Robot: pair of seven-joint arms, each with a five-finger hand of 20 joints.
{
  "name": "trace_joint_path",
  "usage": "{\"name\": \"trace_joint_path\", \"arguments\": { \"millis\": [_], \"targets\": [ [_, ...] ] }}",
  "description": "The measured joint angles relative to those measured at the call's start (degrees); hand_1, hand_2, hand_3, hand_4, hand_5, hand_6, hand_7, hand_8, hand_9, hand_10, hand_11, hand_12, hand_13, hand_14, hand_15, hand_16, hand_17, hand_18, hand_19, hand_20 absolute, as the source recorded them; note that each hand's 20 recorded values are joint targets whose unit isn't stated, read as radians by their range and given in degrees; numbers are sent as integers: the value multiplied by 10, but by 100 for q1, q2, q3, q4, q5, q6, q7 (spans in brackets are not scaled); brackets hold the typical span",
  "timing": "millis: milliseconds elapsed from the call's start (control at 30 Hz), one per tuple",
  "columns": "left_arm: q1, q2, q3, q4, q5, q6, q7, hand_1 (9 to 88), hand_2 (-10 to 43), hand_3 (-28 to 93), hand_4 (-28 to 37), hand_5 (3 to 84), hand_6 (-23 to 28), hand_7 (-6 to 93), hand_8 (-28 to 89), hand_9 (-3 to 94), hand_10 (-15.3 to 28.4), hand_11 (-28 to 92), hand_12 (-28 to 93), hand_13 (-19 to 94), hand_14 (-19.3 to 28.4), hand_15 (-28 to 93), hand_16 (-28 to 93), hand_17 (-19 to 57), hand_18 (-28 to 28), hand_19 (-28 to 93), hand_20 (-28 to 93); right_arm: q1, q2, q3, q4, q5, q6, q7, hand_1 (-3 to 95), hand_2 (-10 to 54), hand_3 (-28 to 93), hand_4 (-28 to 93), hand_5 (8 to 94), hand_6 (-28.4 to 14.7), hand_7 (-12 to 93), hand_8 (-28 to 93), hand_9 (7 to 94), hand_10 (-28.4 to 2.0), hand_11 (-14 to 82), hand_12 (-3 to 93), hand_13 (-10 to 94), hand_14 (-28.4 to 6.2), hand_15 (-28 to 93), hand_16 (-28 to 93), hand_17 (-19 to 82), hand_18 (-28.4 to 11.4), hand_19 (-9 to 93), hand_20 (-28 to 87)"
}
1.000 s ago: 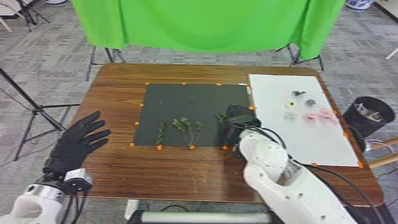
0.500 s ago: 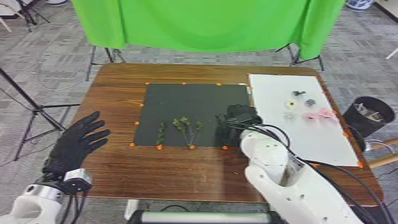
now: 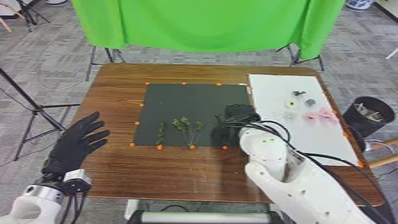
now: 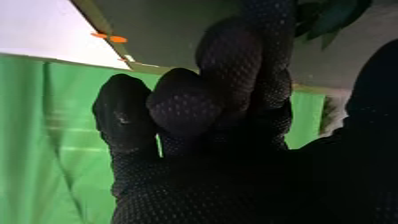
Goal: Arrange flowers
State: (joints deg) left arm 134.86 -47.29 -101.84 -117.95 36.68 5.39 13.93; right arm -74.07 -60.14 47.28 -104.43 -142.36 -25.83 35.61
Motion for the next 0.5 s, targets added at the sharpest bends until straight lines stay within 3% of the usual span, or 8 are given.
{"name": "trace_joint_path", "arguments": {
  "millis": [167,500],
  "targets": [
    [14,0,-18,-2,0,0,3,248,-37,699,-239,276,32,206,-111,239,120,234,160,206,157,384,-7,-84,227,477,106,193,82,-46,-18,57,-514,3,90,-20,709,-235,697,-24,233,-115,856,-101,450,346,786,-61,723,329,465,-226,932,620],
    [32,6,-28,-7,-2,2,23,249,-34,697,-239,277,32,205,-111,238,120,233,161,206,158,384,-7,-84,227,478,107,287,333,-94,-4,98,-495,-126,71,-4,702,-237,691,-26,222,-109,851,-102,449,343,783,-62,722,325,460,-228,932,614]
  ]
}}
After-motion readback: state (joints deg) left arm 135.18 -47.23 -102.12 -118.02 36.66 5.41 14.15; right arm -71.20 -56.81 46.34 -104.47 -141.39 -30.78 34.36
